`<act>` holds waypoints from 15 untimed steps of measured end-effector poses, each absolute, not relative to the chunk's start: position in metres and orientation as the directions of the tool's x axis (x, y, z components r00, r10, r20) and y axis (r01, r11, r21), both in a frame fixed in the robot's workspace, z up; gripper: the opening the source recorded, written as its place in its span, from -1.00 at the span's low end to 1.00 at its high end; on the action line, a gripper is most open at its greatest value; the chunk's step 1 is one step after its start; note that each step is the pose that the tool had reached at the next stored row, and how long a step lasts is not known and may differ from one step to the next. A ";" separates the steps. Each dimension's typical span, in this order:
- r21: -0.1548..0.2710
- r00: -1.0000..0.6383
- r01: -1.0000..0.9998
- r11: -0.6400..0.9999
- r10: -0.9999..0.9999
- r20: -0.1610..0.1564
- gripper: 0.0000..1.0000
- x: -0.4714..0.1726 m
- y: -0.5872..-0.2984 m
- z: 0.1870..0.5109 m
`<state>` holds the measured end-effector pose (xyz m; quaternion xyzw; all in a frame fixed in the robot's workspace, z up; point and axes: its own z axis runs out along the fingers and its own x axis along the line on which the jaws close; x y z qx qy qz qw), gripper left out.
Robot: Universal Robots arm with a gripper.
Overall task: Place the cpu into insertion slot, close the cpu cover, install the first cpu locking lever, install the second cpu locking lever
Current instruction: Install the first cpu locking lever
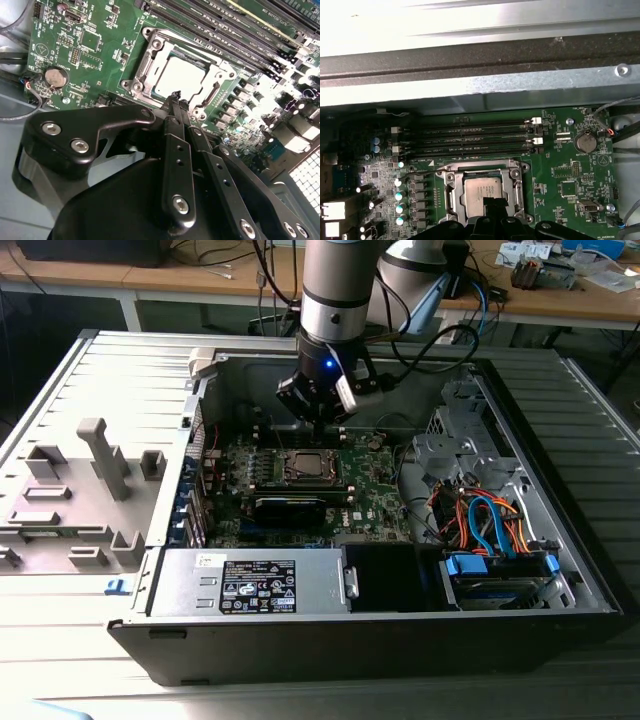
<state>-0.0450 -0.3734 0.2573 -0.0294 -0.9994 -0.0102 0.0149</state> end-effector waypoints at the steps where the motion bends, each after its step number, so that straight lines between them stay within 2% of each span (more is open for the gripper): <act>1: 0.019 -0.998 0.056 0.998 0.055 0.030 -0.79 -0.045 -0.373 0.257; 15: 0.019 -1.000 0.000 1.000 -0.001 0.030 -0.79 -0.045 -0.373 0.257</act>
